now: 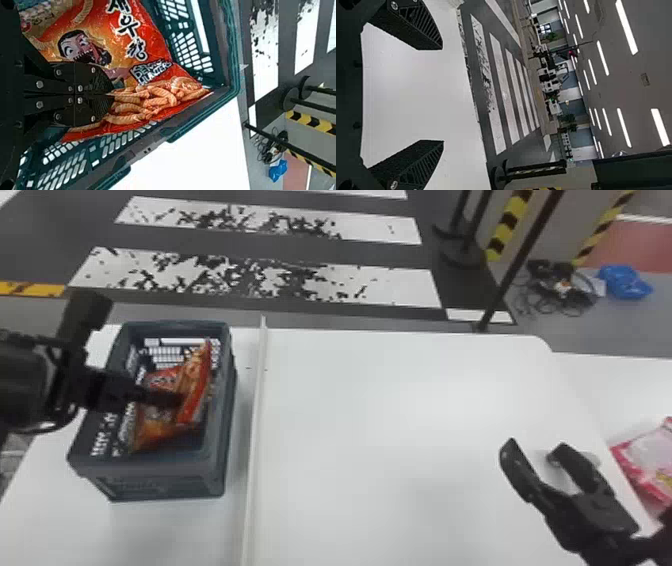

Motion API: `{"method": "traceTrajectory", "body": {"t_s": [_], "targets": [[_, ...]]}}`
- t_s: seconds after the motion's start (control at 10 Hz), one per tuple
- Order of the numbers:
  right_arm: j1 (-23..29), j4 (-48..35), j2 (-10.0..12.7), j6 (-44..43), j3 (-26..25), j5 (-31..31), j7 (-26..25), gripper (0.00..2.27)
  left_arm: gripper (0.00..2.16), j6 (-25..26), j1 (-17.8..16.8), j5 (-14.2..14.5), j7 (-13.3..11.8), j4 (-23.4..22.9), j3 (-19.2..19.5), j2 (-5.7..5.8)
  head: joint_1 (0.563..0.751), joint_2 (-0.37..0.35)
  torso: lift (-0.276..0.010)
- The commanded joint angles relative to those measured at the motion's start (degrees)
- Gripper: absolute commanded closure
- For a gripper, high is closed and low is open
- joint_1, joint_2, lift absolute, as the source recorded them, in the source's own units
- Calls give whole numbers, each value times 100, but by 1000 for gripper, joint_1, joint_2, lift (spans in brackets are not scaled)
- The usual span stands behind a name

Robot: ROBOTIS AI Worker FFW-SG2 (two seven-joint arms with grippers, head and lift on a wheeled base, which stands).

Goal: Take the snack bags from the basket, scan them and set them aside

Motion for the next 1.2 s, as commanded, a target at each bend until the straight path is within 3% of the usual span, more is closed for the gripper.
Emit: {"method": "traceTrajectory", "body": {"t_s": [0.0, 0.2, 0.6, 1.1], "targets": [[38, -80, 4, 16, -47, -85, 0, 83, 2061, 166, 186, -73, 34, -441, 180, 6, 695, -83, -75], [56, -124, 4, 33, -134, -200, 0, 83, 2061, 237, 476, 15, 183, -915, 540, -3, 695, -74, -75], [108, -247, 30, 86, -222, -208, 0, 87, 2061, 342, 739, 560, 429, -1364, 1058, -38, 695, -59, -75], [196, -467, 30, 139, -275, -217, -18, 87, 2061, 483, 906, 955, 754, -2093, 1190, -477, 695, -94, -75]]}}
